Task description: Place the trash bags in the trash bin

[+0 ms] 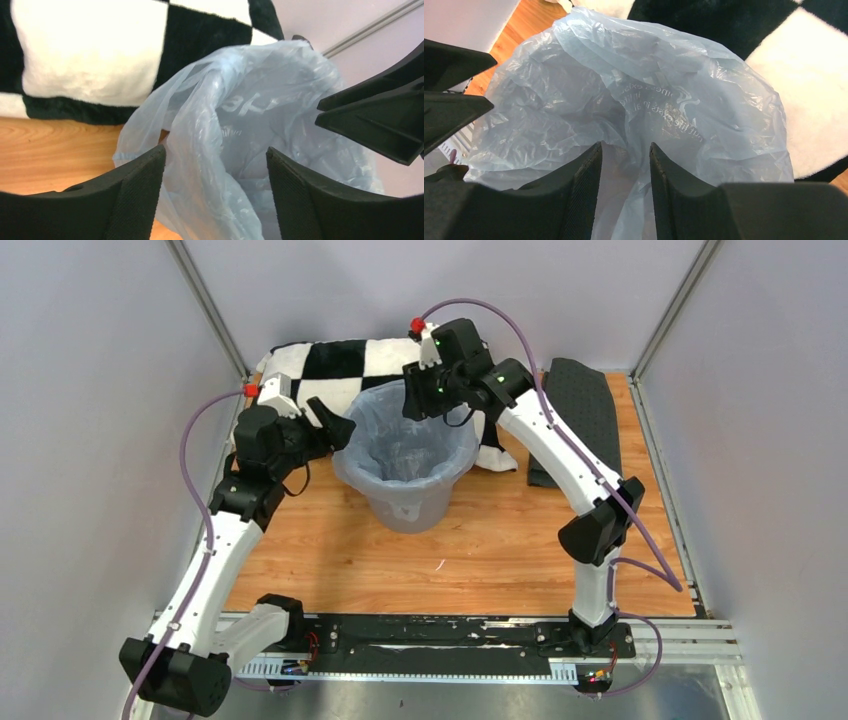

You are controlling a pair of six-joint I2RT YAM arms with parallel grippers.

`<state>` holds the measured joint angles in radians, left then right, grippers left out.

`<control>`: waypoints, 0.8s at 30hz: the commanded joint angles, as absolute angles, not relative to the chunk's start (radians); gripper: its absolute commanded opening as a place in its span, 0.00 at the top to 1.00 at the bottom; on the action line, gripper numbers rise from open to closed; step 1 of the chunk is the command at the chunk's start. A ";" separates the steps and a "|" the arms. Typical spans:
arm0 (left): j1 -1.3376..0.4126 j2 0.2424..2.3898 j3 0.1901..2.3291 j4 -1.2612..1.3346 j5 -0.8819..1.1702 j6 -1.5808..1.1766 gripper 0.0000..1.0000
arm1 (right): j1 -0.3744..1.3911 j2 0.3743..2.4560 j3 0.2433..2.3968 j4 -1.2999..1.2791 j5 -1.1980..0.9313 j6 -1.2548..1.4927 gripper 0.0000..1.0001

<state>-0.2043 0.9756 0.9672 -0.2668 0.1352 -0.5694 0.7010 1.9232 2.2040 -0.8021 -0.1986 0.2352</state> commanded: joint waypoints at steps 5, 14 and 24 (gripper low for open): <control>-0.204 0.973 1.083 -0.324 0.121 -0.518 0.01 | 0.709 1.769 2.136 -0.742 -0.181 0.224 0.43; -0.203 0.880 1.113 -0.418 0.151 -0.450 0.00 | 0.709 1.520 1.872 -0.630 -0.069 0.226 0.16; -0.204 0.732 1.068 -0.578 0.155 -0.354 0.00 | 0.709 1.135 1.457 -0.512 0.134 0.255 0.03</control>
<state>-0.2043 0.7895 1.0866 -0.4831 0.1356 -0.4095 0.7010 1.2591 1.5719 -0.5743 0.0250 0.2371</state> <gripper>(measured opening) 0.996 0.954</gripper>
